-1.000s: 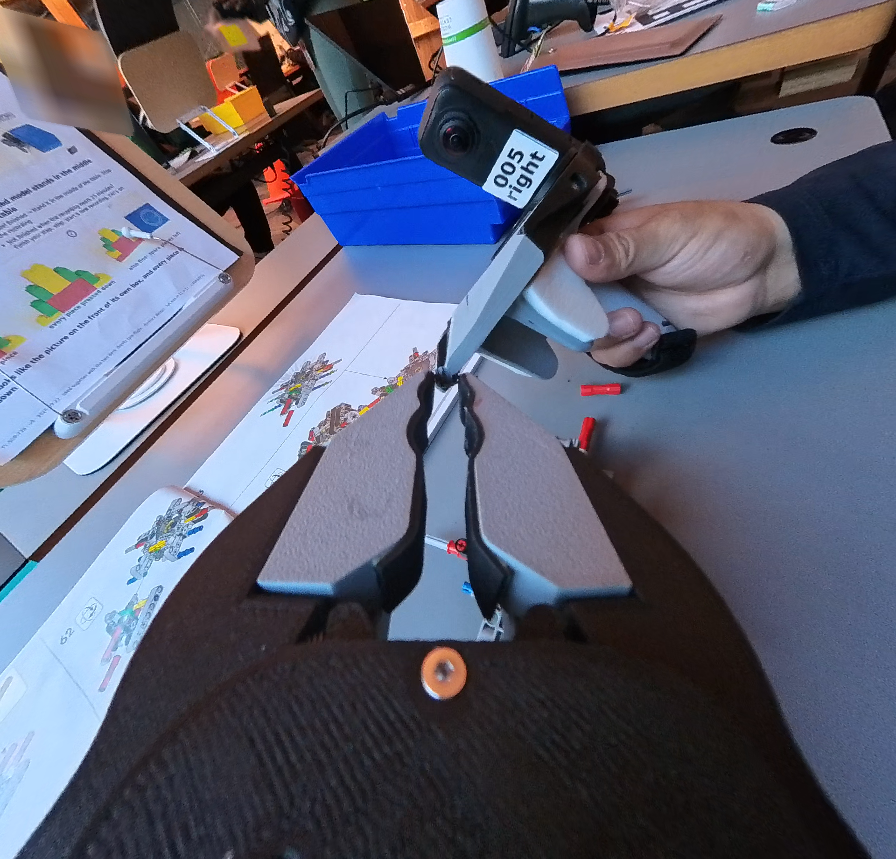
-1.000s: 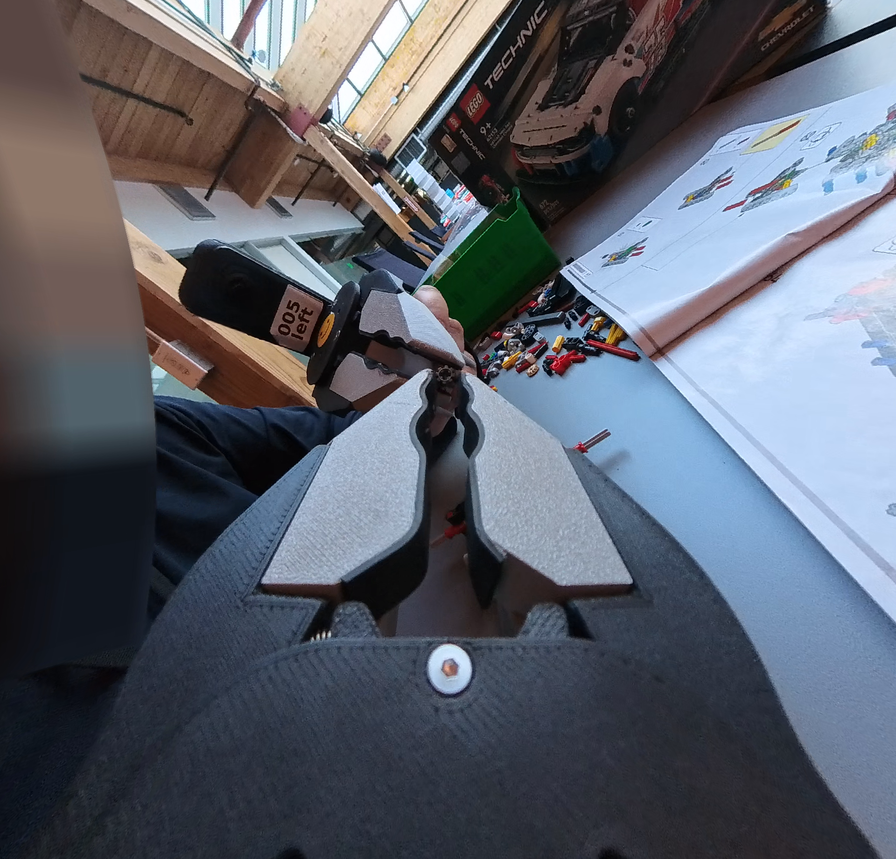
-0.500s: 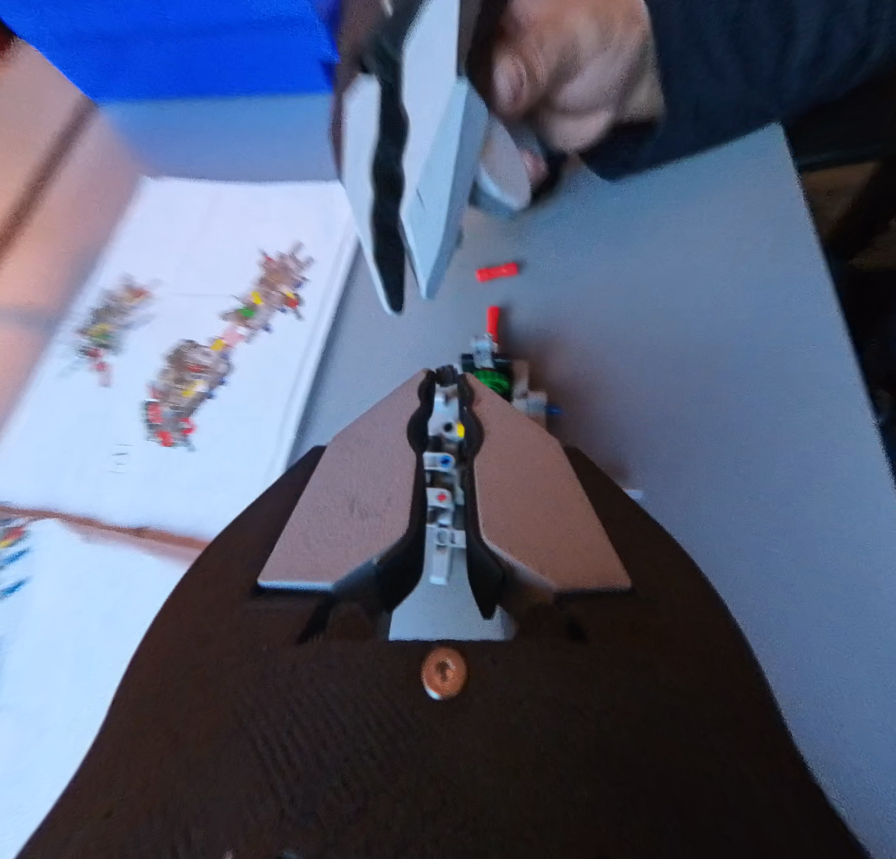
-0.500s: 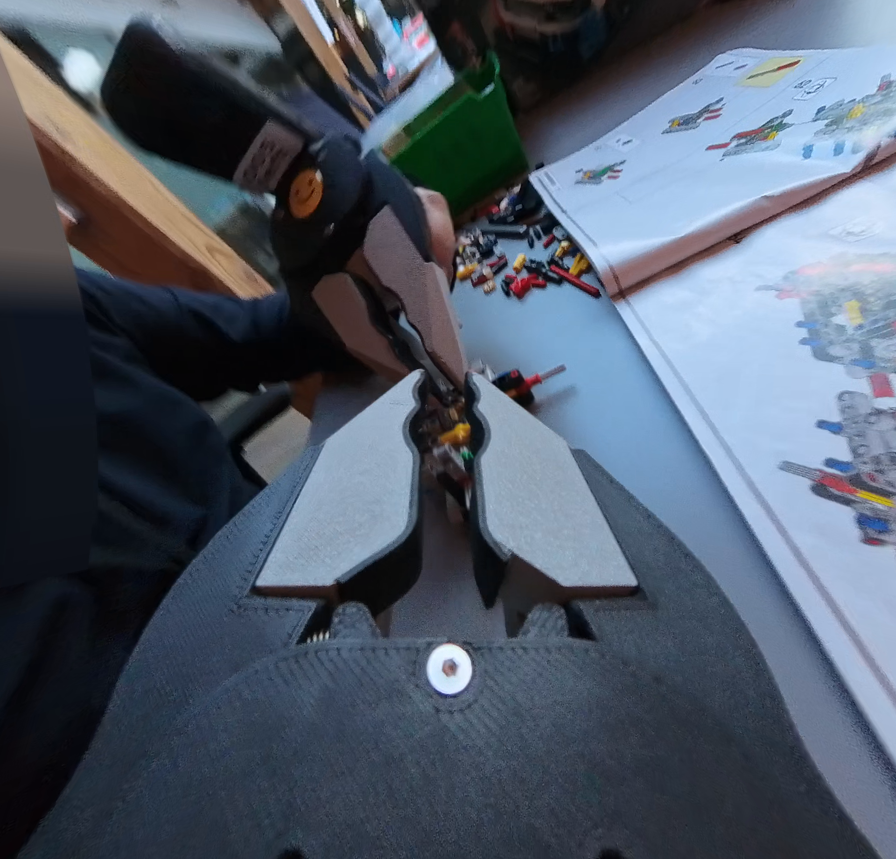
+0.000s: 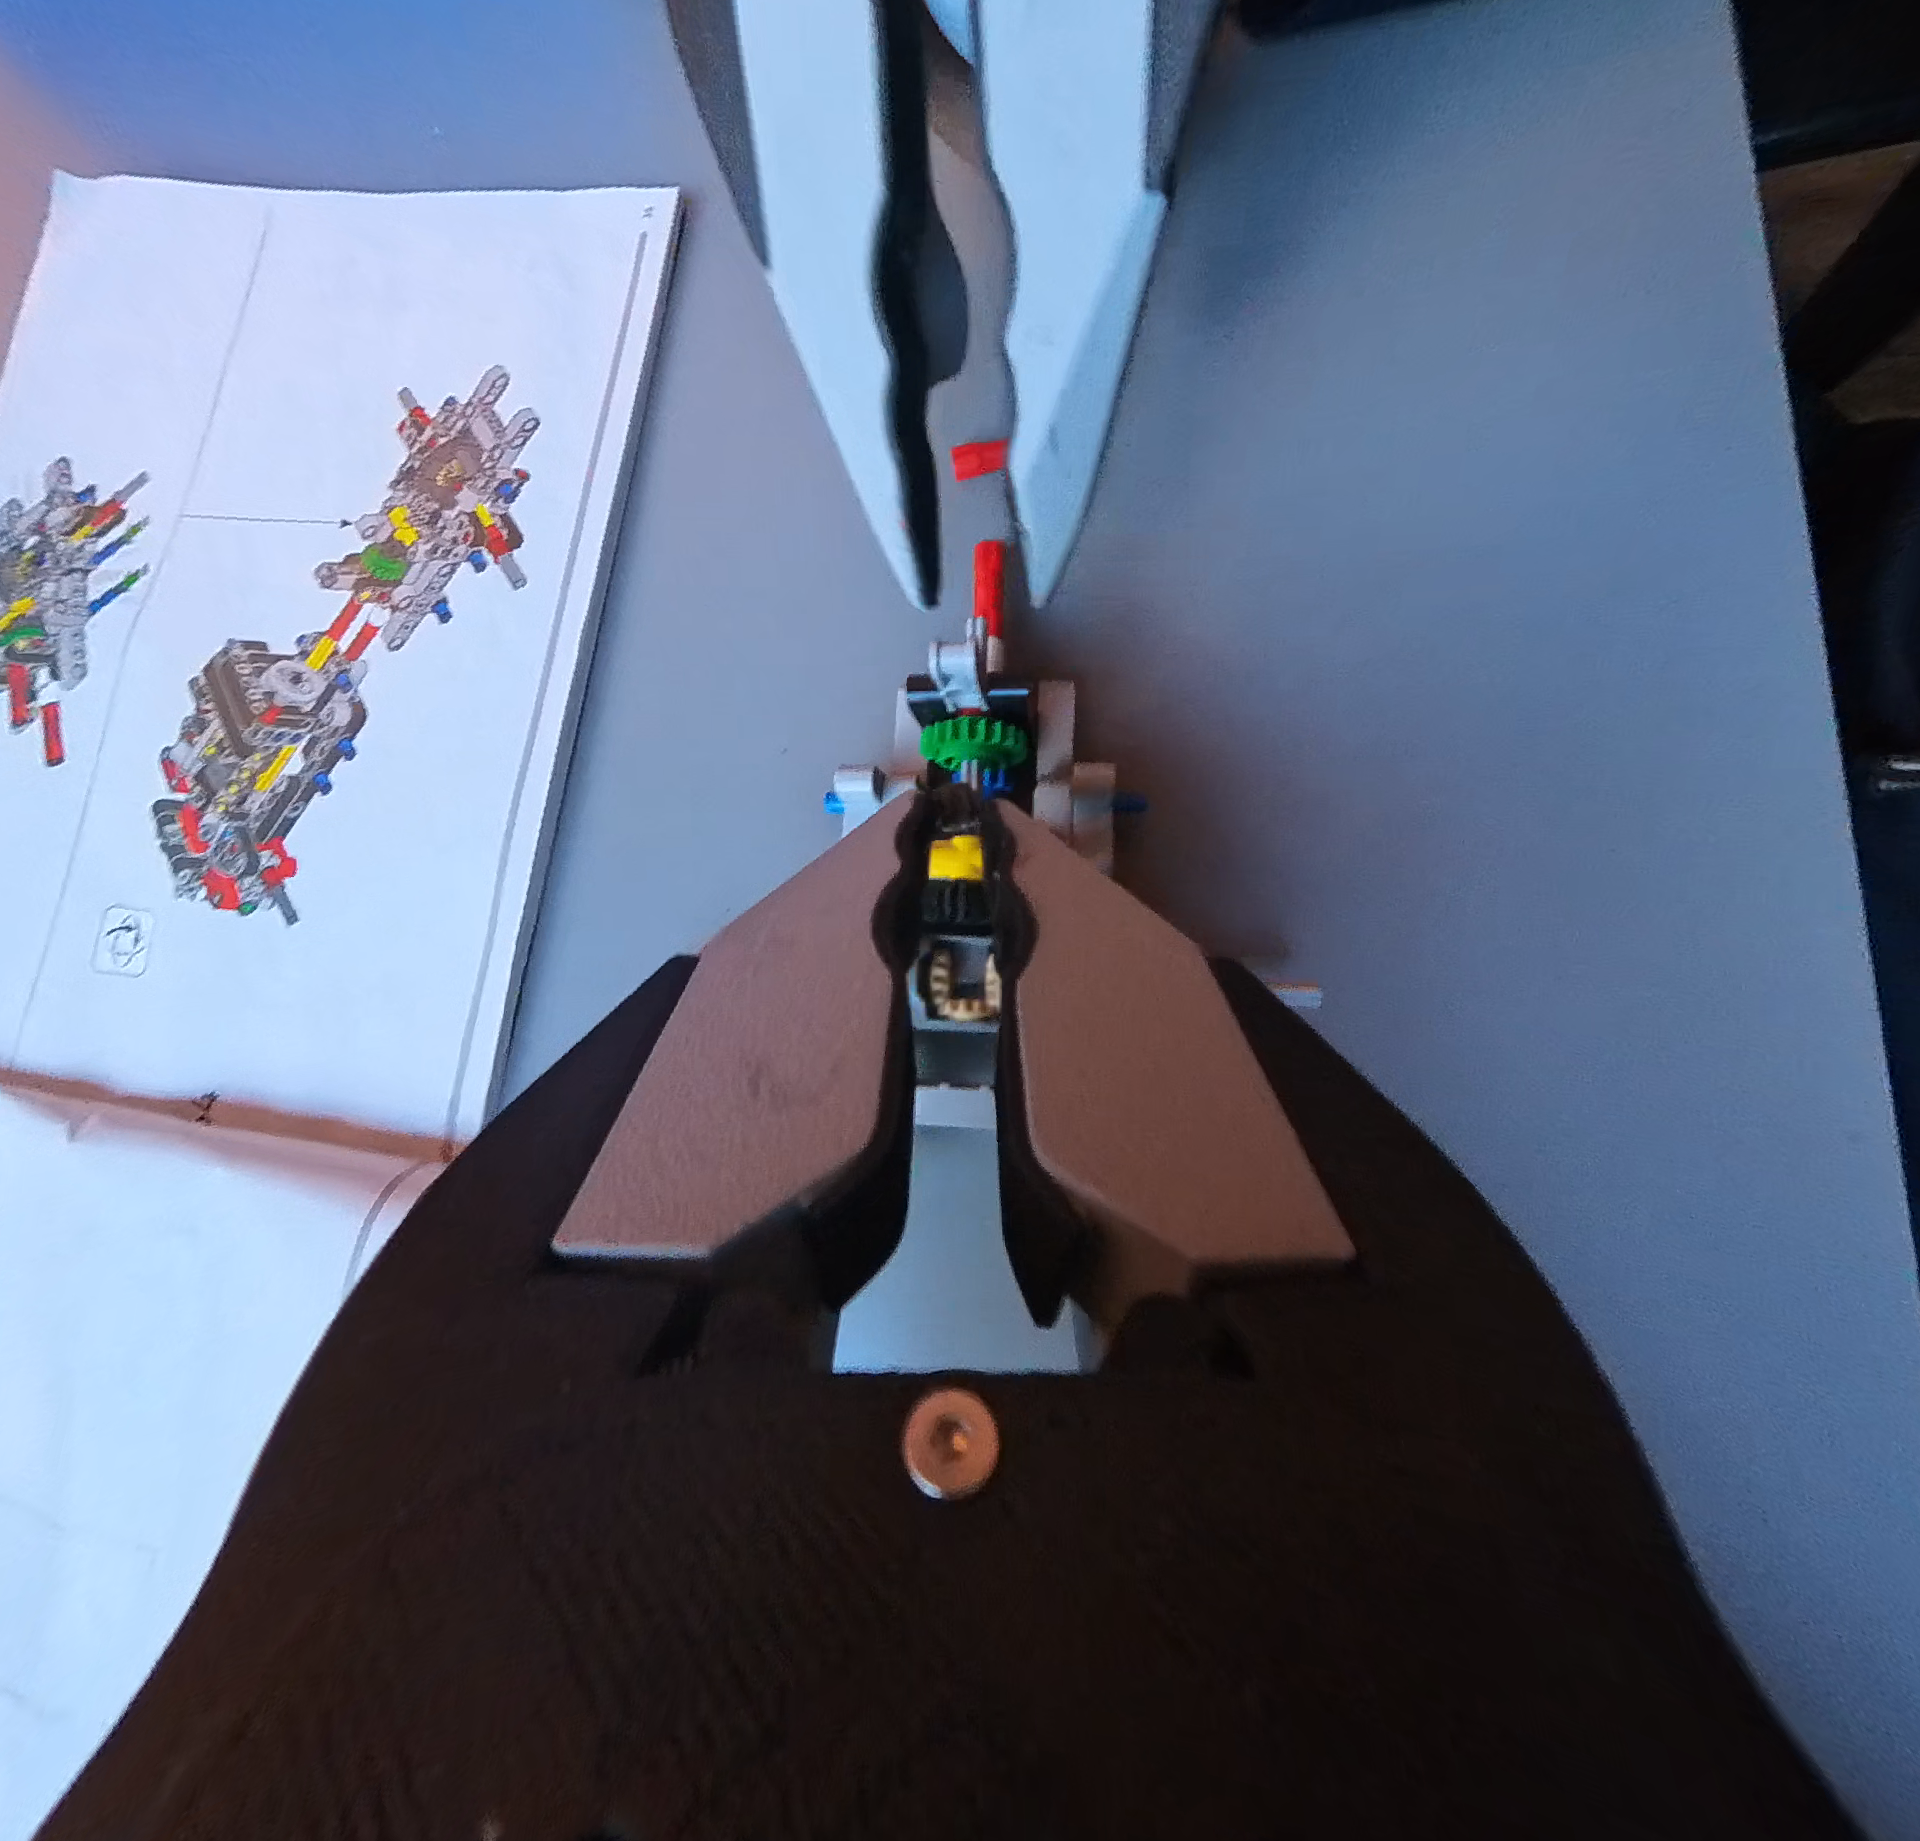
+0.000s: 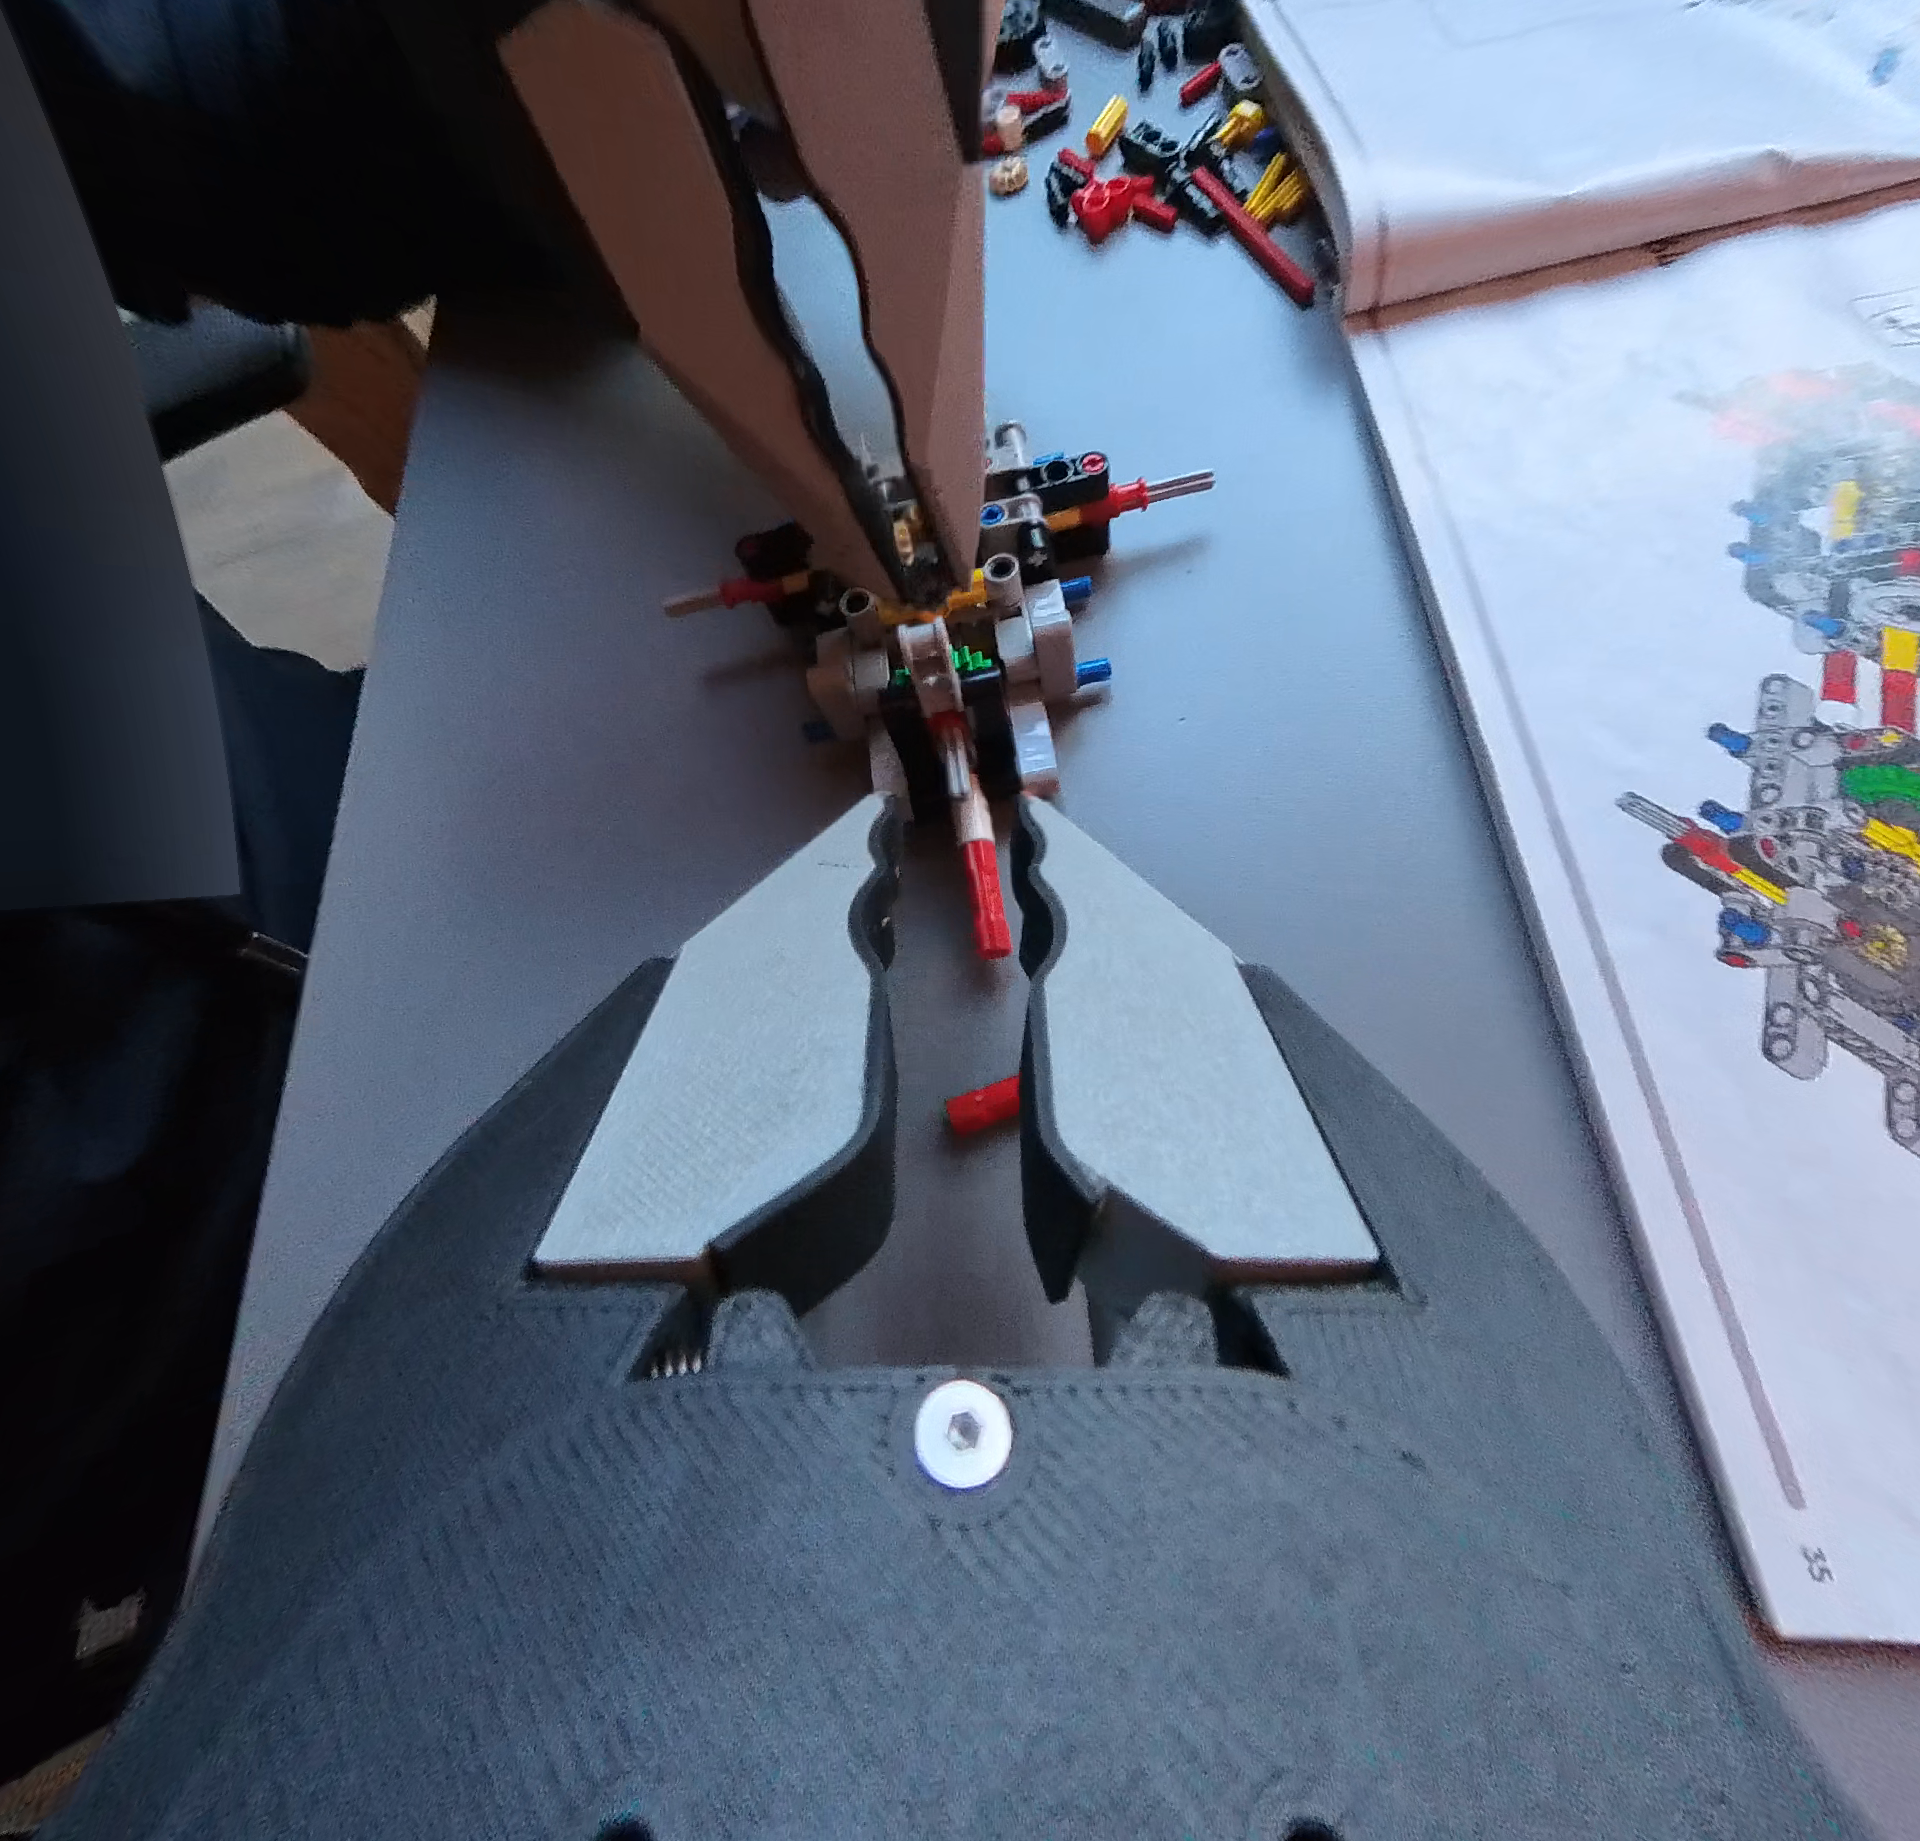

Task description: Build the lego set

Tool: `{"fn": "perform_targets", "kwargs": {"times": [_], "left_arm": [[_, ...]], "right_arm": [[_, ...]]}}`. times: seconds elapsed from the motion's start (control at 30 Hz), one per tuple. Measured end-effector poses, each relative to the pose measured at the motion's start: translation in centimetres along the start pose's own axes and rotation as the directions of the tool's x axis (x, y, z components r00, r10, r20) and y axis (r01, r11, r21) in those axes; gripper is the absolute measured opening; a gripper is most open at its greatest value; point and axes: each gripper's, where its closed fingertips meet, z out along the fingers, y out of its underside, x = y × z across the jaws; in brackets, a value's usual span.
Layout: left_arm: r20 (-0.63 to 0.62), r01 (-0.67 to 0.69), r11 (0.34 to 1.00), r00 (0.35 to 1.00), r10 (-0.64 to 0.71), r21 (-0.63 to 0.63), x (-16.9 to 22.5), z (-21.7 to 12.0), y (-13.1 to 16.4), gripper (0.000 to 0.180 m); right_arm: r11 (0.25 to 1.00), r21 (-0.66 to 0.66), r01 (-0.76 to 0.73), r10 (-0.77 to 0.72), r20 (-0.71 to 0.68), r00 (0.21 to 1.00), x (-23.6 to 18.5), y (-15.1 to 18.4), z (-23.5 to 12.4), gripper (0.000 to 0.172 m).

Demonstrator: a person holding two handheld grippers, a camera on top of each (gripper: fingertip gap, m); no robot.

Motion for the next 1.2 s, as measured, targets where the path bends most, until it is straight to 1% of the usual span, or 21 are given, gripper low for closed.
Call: {"fn": "perform_targets", "kwargs": {"times": [0.13, 0.23, 0.33, 0.57, 0.73, 0.9, 1.07, 1.2], "left_arm": [[-0.001, 0.008, 1.000, 1.000, -0.008, -0.017, -0.2, -0.4, 0.5, 0.005], [-0.007, 0.018, 1.000, 1.000, -0.018, -0.020, -0.2, -0.6, 0.7, 0.005], [-0.018, 0.028, 0.999, 0.999, -0.029, -0.023, -0.2, -0.5, 0.9, 0.004], [-0.031, 0.039, 0.999, 0.999, -0.040, -0.019, -0.1, -0.4, 1.0, 0.004], [-0.043, 0.047, 0.999, 0.998, -0.048, -0.006, 0.0, -0.2, 0.8, 0.004], [-0.051, 0.057, 0.998, 0.997, -0.057, 0.001, 0.0, -0.2, 0.8, 0.004], [-0.048, 0.055, 0.998, 0.997, -0.055, 0.001, 0.0, -0.1, 0.6, 0.005], [-0.084, 0.079, 0.997, 0.993, -0.078, 0.015, 0.3, 0.5, -0.2, 0.005]], "right_arm": [[1.000, -0.031, 0.003, -0.002, 0.005, 1.000, -0.1, 0.4, 0.9, 0.012], [1.000, -0.020, -0.010, 0.010, 0.020, 1.000, -0.1, 0.0, 1.0, 0.008], [1.000, -0.028, -0.014, 0.014, 0.022, 1.000, 0.0, 0.0, 1.2, 0.001], [0.998, -0.035, 0.061, -0.062, -0.022, 0.998, 0.1, 0.1, 1.1, 0.000], [0.982, -0.062, 0.179, -0.185, -0.104, 0.977, 0.3, 0.2, 0.8, 0.001], [0.948, -0.100, 0.303, -0.316, -0.186, 0.930, 0.5, 0.3, 0.7, 0.001], [0.948, -0.094, 0.303, -0.316, -0.187, 0.930, 0.4, 0.4, 0.7, 0.001], [0.953, -0.084, 0.291, -0.302, -0.179, 0.936, 0.5, 0.4, 0.5, 0.001]]}}
